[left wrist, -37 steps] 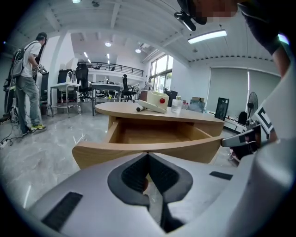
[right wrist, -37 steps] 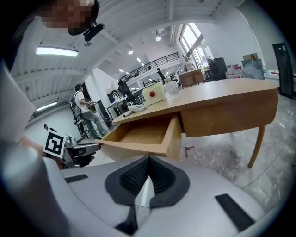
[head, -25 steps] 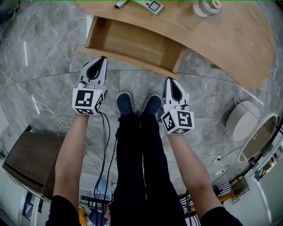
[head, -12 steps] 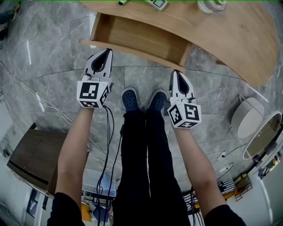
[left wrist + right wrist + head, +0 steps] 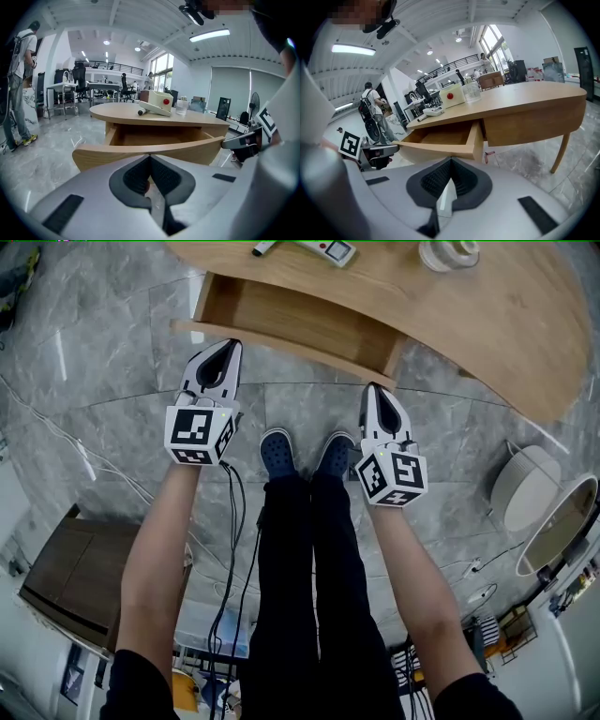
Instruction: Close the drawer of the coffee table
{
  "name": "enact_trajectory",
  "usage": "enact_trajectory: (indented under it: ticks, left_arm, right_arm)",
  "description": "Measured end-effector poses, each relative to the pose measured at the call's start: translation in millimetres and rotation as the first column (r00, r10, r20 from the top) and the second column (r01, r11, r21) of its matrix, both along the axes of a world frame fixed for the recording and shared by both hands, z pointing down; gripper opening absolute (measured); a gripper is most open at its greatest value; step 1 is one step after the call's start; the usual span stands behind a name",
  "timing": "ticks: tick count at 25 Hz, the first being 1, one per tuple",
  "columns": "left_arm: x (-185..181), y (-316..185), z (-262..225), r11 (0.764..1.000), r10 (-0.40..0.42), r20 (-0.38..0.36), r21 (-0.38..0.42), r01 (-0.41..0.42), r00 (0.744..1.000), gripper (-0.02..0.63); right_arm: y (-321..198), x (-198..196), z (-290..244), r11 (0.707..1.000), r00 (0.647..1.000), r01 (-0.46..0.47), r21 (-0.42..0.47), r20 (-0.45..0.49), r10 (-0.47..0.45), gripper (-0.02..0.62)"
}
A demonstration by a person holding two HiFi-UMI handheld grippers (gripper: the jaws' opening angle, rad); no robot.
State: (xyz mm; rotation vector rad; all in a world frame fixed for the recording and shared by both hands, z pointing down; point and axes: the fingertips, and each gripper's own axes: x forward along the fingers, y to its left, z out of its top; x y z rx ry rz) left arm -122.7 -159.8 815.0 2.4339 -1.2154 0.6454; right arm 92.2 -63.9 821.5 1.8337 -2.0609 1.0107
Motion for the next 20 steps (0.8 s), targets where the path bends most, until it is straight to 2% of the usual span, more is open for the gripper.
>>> enact_trajectory:
  ticks: [20]
  left_arm:
    - [19.2, -50.0, 1.3, 1.0, -0.006, -0.016, 0.002, 0.006, 1.0, 0.025]
  right_arm:
    - [-51.9, 16.9, 3.7, 1.0, 1.0, -0.018, 0.012, 0.003, 0.018, 0.026]
